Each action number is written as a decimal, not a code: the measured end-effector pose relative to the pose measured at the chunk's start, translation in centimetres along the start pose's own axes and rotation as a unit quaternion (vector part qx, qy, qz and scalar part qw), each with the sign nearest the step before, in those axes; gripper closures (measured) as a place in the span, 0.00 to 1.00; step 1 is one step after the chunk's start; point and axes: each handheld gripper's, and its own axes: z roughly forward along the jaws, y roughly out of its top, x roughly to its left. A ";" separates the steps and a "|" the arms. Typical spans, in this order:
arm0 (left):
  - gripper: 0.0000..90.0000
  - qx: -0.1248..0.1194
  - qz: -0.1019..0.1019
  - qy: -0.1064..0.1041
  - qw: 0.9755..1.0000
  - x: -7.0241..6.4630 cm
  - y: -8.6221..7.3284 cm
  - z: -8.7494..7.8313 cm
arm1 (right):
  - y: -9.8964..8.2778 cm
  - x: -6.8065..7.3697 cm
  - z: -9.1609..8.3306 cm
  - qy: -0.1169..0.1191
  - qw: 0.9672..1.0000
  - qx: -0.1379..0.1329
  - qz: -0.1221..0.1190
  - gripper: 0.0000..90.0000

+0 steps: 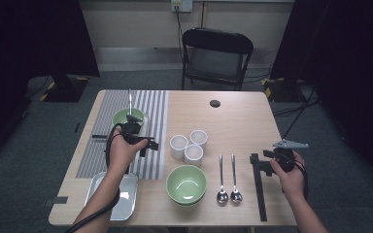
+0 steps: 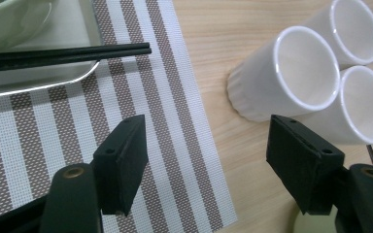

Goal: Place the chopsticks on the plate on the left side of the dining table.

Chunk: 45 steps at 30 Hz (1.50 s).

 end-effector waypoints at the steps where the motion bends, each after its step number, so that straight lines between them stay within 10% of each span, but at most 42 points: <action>1: 0.35 0.000 0.001 0.000 1.000 -0.1 0.1 0.0 | 0.0 0.0 0.0 0.000 1.000 0.000 -0.001 0.29; 45: 0.34 -0.004 0.033 -0.010 0.999 -2.7 2.1 0.5 | -0.8 -0.3 -0.4 -0.009 1.000 0.006 0.003 0.29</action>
